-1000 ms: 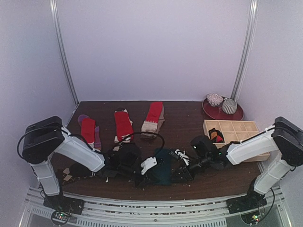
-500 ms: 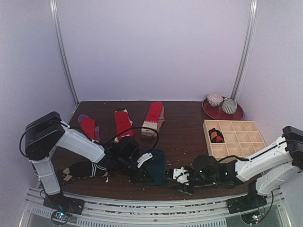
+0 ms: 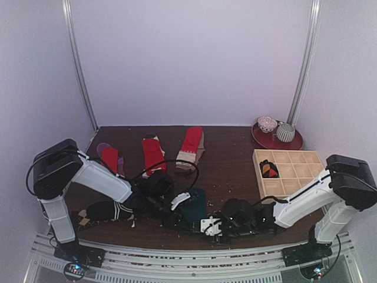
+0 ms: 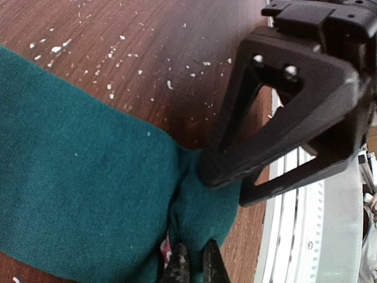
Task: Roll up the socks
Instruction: Roll the sock at the center of the board.
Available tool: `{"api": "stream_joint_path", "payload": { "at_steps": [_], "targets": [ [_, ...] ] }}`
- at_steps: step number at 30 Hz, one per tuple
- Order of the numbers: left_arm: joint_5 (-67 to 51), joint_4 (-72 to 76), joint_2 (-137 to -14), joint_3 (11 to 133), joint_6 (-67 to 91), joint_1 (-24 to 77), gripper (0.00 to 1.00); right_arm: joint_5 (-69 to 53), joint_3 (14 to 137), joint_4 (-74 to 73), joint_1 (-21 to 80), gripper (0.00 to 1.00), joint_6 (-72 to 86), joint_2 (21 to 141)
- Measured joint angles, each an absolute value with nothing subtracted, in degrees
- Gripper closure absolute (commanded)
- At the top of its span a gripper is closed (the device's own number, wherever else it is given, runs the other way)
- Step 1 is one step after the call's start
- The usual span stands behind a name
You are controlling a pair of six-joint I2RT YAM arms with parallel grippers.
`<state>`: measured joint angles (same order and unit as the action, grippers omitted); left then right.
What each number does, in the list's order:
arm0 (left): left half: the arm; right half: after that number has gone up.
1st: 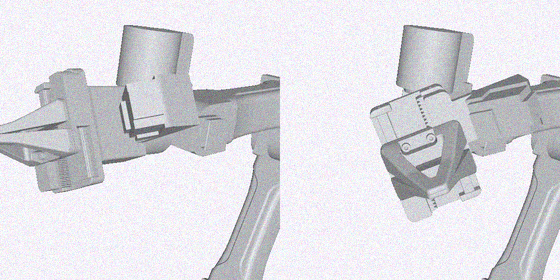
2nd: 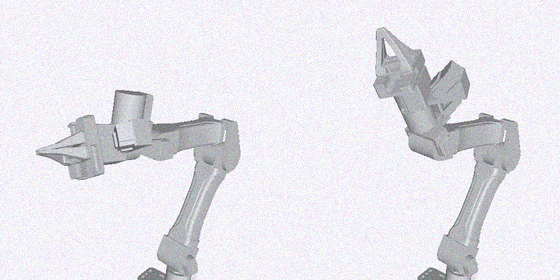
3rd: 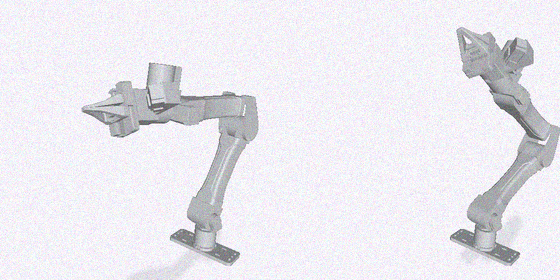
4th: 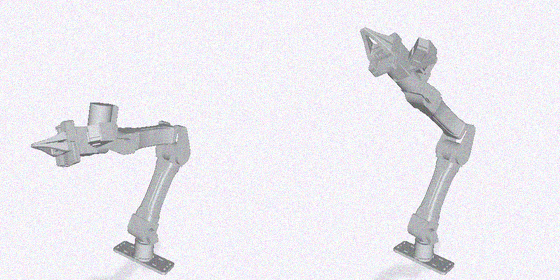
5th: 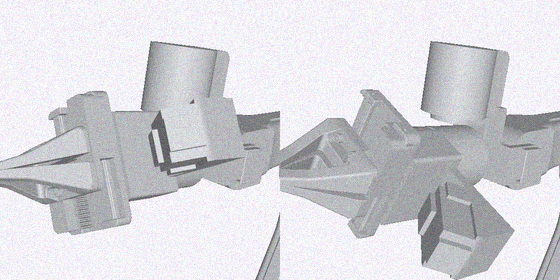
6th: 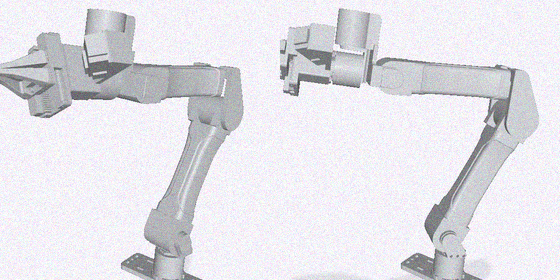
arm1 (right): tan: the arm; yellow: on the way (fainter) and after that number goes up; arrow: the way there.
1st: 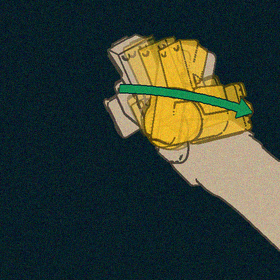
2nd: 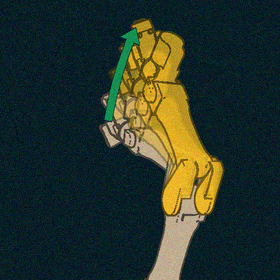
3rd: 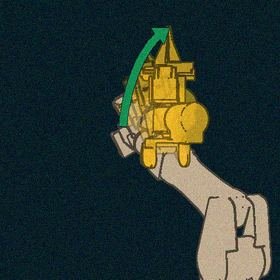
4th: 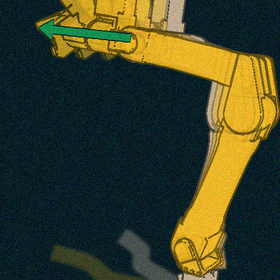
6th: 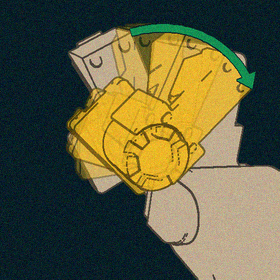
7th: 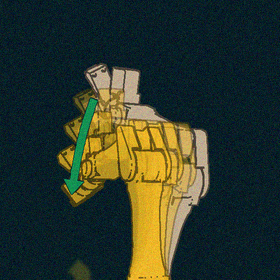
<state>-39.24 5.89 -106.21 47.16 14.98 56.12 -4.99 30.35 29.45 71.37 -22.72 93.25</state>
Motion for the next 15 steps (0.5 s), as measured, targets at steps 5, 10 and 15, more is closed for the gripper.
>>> {"api": "stream_joint_path", "payload": {
  "at_steps": [5,10,15],
  "targets": [
    [-40.21,5.91,-106.21,46.81,14.98,55.88,1.0,-3.92,32.32,29.58,71.37,0.76,-22.24,96.33],
    [-40.69,5.56,-105.78,46.48,14.9,55.42,0.7,-3.38,35.75,27.03,70.89,0.88,-19.14,98.5],
    [-36.97,4.36,-101.51,44.86,13.17,56.07,0.32,-6.85,36.51,26.17,69.17,0.91,-13.17,98.65]
  ]
}}
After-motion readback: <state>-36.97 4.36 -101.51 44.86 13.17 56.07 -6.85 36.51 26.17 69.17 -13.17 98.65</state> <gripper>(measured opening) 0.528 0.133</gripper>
